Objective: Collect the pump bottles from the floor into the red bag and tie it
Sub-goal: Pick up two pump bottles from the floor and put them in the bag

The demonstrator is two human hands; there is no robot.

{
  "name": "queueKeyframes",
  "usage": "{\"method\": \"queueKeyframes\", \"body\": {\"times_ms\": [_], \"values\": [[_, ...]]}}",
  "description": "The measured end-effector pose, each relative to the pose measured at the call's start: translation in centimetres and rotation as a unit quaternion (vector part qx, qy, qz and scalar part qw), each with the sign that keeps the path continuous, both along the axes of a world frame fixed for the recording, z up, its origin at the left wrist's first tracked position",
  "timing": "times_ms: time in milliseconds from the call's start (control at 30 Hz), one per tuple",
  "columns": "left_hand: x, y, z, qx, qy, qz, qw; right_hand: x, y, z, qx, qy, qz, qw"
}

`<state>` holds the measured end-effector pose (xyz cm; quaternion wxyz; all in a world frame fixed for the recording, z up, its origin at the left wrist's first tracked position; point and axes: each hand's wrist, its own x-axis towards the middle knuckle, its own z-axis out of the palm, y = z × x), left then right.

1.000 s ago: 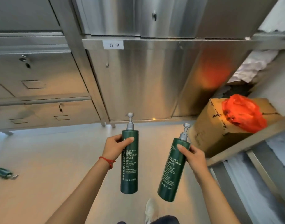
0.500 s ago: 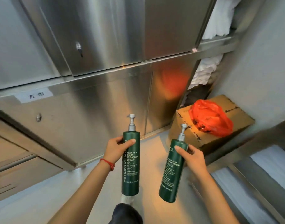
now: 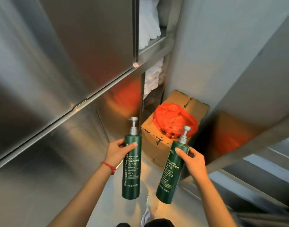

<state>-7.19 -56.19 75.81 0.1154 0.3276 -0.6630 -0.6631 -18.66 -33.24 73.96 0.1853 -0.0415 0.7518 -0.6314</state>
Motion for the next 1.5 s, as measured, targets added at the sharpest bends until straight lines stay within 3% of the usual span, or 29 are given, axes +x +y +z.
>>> {"method": "queueKeyframes", "body": {"times_ms": [367,833,1500], "values": [[-17.5,-1.6,-0.8,0.000,0.012,-0.072,0.997,-14.0,-1.9,0.1,0.006,0.010,-0.078,0.997],[-34.9,-4.0,-5.1,-0.006,0.007,-0.172,0.985,-25.3,-5.4,-2.6,0.072,0.041,-0.214,0.973],[-47.0,-0.8,-15.1,-0.118,-0.029,-0.252,0.960,-35.0,-7.2,-14.2,0.126,0.037,-0.220,0.967]]}}
